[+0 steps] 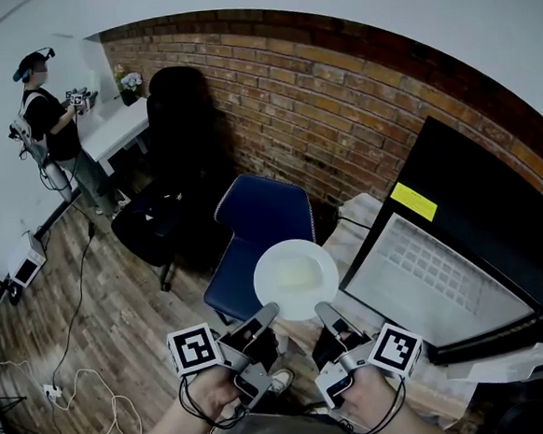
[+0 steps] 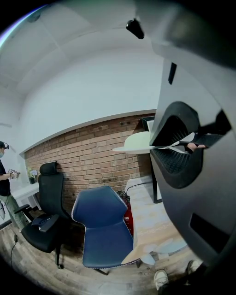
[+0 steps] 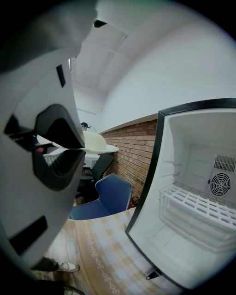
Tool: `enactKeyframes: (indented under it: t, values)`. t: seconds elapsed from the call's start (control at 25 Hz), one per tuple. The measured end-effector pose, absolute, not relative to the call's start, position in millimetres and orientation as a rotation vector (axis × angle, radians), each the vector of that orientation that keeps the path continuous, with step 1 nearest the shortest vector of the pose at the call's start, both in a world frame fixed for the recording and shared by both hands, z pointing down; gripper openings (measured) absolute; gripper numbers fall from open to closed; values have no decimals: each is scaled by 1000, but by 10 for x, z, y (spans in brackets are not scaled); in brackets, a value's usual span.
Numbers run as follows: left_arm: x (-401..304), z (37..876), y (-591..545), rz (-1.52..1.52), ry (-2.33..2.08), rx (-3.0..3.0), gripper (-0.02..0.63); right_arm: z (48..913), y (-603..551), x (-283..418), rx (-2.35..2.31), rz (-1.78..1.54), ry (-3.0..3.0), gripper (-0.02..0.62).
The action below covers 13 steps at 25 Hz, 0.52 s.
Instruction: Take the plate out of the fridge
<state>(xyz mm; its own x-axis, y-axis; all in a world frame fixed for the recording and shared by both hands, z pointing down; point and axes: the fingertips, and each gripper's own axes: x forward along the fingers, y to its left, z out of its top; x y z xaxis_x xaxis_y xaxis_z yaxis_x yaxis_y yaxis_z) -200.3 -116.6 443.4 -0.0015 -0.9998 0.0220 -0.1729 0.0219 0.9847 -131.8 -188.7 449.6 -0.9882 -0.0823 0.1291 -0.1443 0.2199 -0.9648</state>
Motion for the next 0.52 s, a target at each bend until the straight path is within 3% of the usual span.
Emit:
enactKeyframes:
  t: [0.52]
  values:
    - [-1975,4399,-1134,-1102,-1348,1320,31,4472,-1850,-1291,210,1943,-2406,34]
